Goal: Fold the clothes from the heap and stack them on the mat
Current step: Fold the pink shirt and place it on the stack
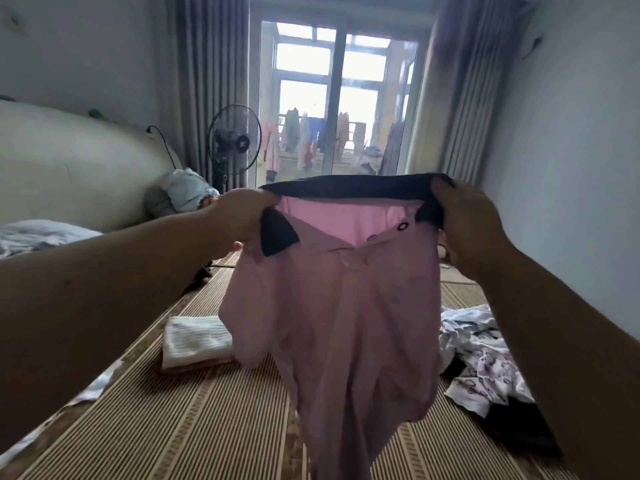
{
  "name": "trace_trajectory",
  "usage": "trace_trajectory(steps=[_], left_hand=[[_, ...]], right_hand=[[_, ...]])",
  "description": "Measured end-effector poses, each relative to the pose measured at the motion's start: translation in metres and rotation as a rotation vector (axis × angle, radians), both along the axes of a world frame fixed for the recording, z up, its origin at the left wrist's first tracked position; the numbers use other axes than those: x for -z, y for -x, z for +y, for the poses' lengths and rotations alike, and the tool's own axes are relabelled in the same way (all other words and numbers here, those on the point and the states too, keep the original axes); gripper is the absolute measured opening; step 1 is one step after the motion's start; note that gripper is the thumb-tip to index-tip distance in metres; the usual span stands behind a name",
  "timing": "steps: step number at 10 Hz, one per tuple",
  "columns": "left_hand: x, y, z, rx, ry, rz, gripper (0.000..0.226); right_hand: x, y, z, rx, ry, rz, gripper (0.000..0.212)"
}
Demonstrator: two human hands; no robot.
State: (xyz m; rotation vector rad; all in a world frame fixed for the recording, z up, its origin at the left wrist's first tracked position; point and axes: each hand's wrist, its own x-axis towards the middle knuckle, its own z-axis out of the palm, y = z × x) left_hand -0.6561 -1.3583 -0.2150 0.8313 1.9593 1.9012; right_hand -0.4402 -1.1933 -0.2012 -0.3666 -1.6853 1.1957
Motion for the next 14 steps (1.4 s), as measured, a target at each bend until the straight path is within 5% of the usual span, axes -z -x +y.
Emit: trace_trajectory(steps=[1,2,3,5,6,7,8,9,10,11,12,13,14], left_hand=[[-0.005,-0.002,0.006,0.005,-0.047,0.097,0.023],[-0.015,-0.002,0.002,0.063,0.126,0.359,0.03],[-0.026,-0.002,-0.013,-0.027,0.34,0.727,0.035],[-0.035,-0.01,-0.03,0.081,0.476,0.818,0.061],[-0.032,-0.009,-0.036,0.064,0.623,1.063,0.043],[-0.026,-0.007,-0.038,0.058,0.69,1.251,0.039],[-0.021,0.003,-0.039,0.118,0.703,1.293,0.031],[-0.011,0.013,-0.039,0.07,0.729,1.259,0.031],[-0.002,0.023,-0.039,0.056,0.765,1.292,0.035],[0.002,0.028,-0.041,0.146,0.918,1.273,0.033],[0.007,0.023,-0.043,0.326,0.761,1.183,0.026],[0.014,0.032,-0.049,0.266,0.788,1.099,0.026],[0.014,0.038,-0.061,0.337,0.615,0.814,0.013]], right_hand=[[0.009,0.003,-0.003,-0.124,0.241,0.076,0.033],[0.023,0.002,0.002,-0.001,0.184,-0.062,0.029],[0.024,-0.007,0.003,-0.065,-0.117,-0.13,0.012],[0.018,-0.035,0.0,-0.324,-0.145,-0.428,0.021],[0.026,-0.039,0.003,-0.011,-0.661,-0.892,0.027],[0.039,-0.041,0.009,0.008,-0.918,-1.037,0.017],[0.046,-0.048,0.016,0.025,-0.849,-1.058,0.01],[0.056,-0.05,0.014,0.059,-0.727,-0.768,0.024],[0.059,-0.056,-0.001,-0.182,-0.471,-0.681,0.016],[0.055,-0.062,-0.004,-0.37,-0.289,-0.636,0.049],[0.048,-0.062,0.001,-0.102,-0.544,-0.707,0.038],[0.046,-0.063,0.009,0.059,-0.664,-0.625,0.008],[0.046,-0.071,0.018,0.164,-0.805,-0.578,0.025]])
